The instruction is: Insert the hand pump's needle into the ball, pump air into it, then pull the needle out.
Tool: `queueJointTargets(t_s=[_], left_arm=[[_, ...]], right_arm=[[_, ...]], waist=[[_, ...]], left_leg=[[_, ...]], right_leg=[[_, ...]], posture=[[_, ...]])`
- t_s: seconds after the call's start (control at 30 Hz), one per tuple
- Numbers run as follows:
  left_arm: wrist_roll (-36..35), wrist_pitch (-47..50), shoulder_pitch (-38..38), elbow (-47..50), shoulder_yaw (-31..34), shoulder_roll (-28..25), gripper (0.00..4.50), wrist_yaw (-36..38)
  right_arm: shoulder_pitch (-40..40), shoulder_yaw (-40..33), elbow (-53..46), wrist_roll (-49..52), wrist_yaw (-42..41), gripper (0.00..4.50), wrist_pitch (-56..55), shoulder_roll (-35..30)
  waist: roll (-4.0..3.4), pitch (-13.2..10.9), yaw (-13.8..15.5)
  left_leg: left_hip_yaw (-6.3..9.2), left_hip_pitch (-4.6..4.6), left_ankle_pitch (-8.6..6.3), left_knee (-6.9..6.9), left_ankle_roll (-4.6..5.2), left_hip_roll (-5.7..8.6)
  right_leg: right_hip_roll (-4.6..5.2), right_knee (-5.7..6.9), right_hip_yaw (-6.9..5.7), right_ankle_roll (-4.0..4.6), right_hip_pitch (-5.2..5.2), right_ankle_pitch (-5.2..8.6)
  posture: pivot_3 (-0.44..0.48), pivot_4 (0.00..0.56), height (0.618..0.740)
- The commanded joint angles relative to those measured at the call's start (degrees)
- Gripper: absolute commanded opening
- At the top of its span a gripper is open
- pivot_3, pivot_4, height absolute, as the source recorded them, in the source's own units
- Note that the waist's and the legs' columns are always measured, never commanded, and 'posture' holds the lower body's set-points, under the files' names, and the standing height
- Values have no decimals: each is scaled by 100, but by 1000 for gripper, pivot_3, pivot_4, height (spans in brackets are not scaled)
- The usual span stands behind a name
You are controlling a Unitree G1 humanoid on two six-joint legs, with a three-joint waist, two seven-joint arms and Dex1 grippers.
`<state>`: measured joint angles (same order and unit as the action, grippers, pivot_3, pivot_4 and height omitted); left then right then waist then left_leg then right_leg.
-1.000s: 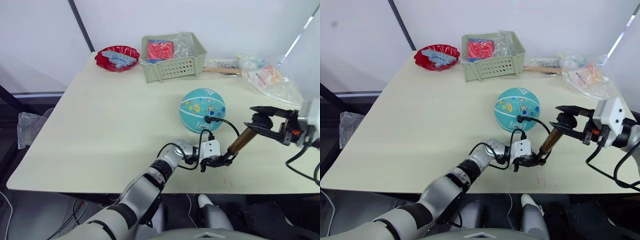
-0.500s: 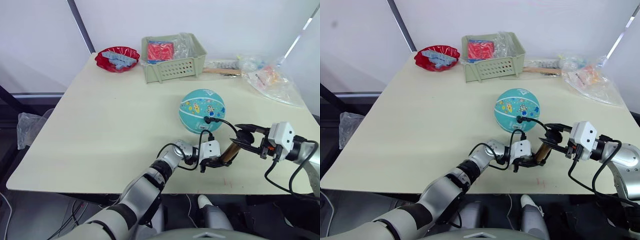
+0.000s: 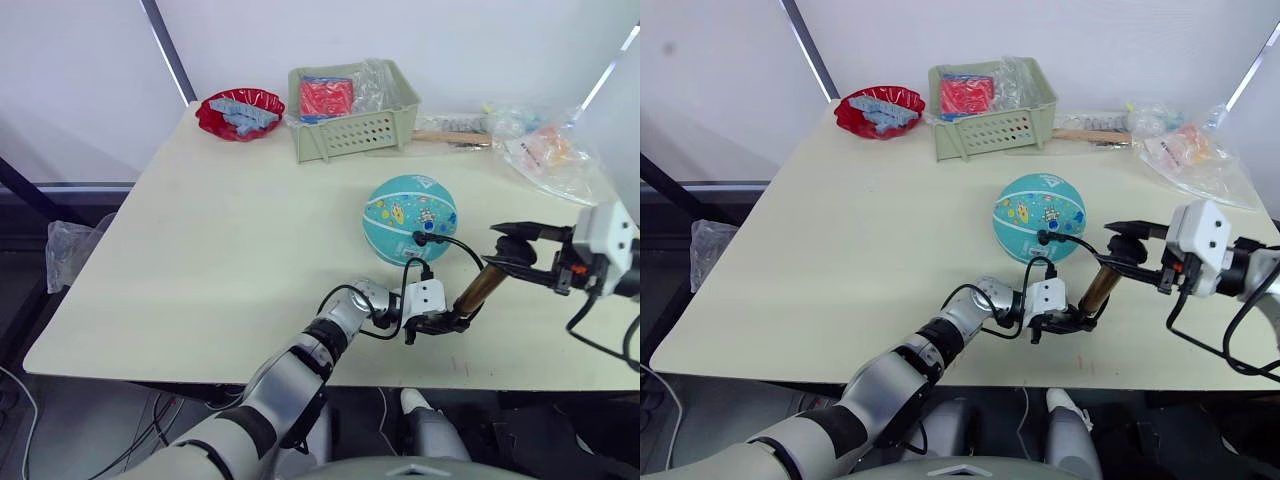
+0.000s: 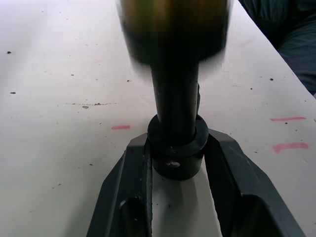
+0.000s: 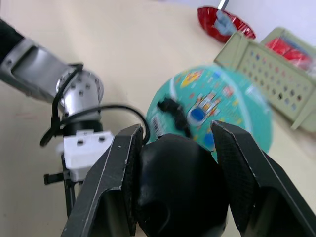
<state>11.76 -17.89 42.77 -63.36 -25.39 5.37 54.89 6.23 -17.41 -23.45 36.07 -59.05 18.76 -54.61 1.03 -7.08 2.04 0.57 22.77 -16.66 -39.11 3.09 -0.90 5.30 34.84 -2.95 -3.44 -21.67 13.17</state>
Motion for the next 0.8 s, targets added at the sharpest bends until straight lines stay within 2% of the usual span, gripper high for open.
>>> queueJointTargets(t_s=[0.03,0.37,0.57,0.8], left_arm=[[633,490,-380,-743,-406,-423,1025,-33],[639,480,-366,-758,-411,-420,1025,-39],[626,486,-368,-726,-406,-434,1025,-19],[616,493,-377,-710,-399,-434,1025,-12]], right_arm=[[495,-843,-371,908,92,1679,588,-388],[942,-1347,-260,1316,90,1678,1247,-827],[347,-1149,-416,1002,-45,1678,1096,-578],[-490,-337,-299,157,-180,1678,371,-46]], waist=[[-13,-13,0],[0,-19,0],[14,-10,-2],[56,26,-19]], left_leg=[[-1,0,0,-1,0,0],[-2,0,0,-2,0,-3],[-1,0,0,-1,0,-4],[-2,-8,0,-1,0,-8]], right_leg=[[2,0,1,0,0,0],[25,-1,3,-1,0,0],[23,-1,2,0,0,0],[18,0,7,0,4,0]], posture=[[0,150,738],[0,150,738],[0,150,738],[0,150,738]])
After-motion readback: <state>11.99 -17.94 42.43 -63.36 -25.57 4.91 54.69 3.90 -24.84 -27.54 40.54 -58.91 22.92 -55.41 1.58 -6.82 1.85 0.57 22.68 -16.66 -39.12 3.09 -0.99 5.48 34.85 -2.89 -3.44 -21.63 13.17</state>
